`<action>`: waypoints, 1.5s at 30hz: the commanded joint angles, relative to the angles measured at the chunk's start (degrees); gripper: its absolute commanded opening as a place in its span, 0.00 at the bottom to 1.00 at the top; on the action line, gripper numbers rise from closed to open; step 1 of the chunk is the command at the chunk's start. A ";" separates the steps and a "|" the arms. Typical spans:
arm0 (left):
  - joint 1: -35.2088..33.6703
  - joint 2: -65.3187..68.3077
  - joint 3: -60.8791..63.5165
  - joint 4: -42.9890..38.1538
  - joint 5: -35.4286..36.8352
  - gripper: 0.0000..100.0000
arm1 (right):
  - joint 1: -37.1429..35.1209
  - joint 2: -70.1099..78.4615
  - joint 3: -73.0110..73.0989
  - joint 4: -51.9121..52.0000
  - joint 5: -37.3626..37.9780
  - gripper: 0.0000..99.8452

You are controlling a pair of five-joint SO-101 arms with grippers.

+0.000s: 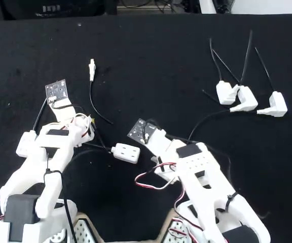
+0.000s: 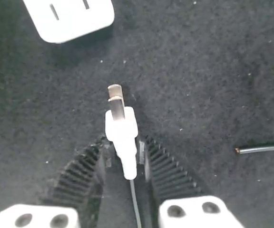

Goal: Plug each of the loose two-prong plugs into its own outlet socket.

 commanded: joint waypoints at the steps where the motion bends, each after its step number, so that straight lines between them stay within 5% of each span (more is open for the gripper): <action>1: -0.75 -1.93 -0.57 -0.70 0.00 0.18 | -0.97 -1.19 -0.40 -0.70 -0.70 0.08; 13: -0.75 -1.93 -0.48 -0.70 0.00 0.18 | -0.88 -1.63 -0.22 -2.73 -0.70 0.02; 24: -0.40 -4.48 -2.15 6.68 0.00 0.18 | -1.05 -16.48 -12.70 16.00 -3.34 0.01; 34: -0.40 -25.85 7.60 7.38 0.26 0.13 | -20.40 -22.11 2.42 -10.29 -20.40 0.01; 45: 6.11 -47.56 18.95 7.38 0.35 0.18 | -23.38 -22.11 12.00 -33.32 -29.01 0.01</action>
